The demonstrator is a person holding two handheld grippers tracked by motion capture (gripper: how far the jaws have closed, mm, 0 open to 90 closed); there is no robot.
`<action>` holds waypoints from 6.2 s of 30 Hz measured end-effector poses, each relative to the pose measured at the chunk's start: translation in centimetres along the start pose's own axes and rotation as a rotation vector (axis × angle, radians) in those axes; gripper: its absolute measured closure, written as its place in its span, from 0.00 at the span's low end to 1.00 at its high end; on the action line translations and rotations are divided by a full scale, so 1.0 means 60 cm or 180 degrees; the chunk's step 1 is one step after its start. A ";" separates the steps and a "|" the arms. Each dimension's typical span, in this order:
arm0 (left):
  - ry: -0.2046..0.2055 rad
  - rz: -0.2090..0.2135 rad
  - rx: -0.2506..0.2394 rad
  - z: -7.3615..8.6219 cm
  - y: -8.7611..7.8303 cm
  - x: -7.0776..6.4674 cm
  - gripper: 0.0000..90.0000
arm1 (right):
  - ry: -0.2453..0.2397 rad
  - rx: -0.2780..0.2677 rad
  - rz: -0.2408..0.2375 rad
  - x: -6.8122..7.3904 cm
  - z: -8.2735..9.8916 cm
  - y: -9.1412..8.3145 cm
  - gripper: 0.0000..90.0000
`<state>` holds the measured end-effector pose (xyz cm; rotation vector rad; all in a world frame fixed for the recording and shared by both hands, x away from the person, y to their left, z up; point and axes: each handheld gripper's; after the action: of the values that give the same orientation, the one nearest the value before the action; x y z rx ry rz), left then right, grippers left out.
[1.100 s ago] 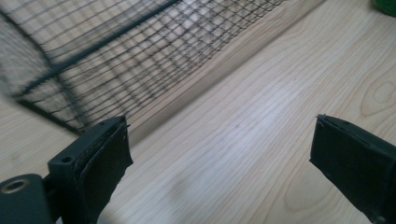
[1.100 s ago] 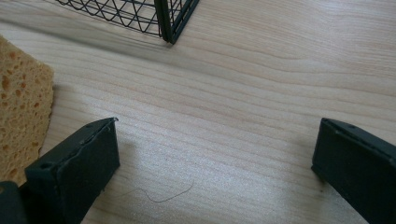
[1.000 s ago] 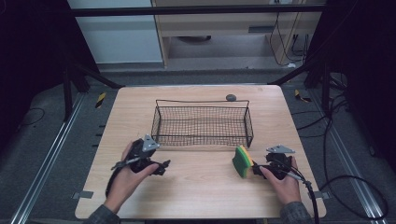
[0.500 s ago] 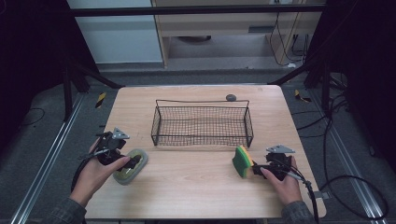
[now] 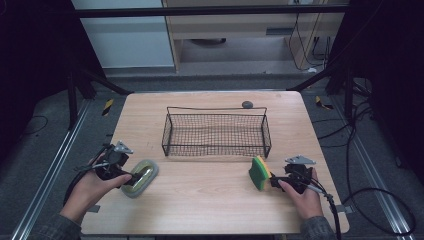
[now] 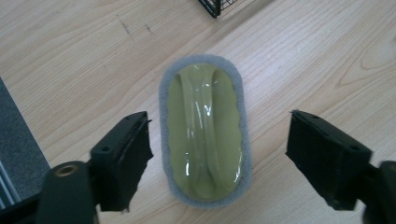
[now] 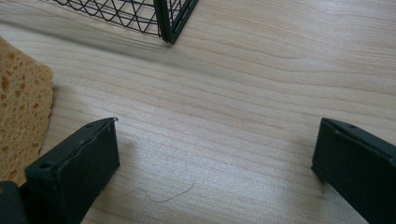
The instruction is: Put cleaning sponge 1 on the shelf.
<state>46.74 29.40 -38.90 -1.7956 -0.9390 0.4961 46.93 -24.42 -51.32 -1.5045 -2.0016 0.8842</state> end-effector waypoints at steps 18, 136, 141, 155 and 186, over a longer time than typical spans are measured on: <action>-0.0017 0.0065 0.0431 -0.004 0.042 0.016 0.46 | -0.0008 -0.0001 -0.0004 0.000 0.000 0.000 0.01; 0.2317 -0.0495 -0.0161 -0.351 -0.012 -0.053 0.78 | 0.0002 -0.0001 0.0007 0.002 -0.003 0.003 0.01; 0.2402 -0.0495 -0.0162 -0.354 0.005 -0.056 0.78 | -0.0003 -0.0002 0.0005 0.001 -0.003 0.003 0.01; 0.2514 -0.0404 -0.0150 -0.349 0.032 -0.063 0.78 | -0.0003 0.0000 0.0008 0.001 -0.003 0.003 0.01; 0.2558 -0.0165 0.0079 -0.325 0.099 -0.059 0.78 | 0.0000 -0.0002 0.0001 0.002 -0.003 0.003 0.01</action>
<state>60.38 14.03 -36.61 -1.7146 -0.4057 -0.2513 47.16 -24.25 -51.32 -1.5051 -2.0018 0.8835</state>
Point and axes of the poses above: each handheld gripper's, and its own axes: y roughly forward along the jaws, z roughly out of its underside, x roughly to its left, and after that the axes turned 4 degrees about x, right-handed
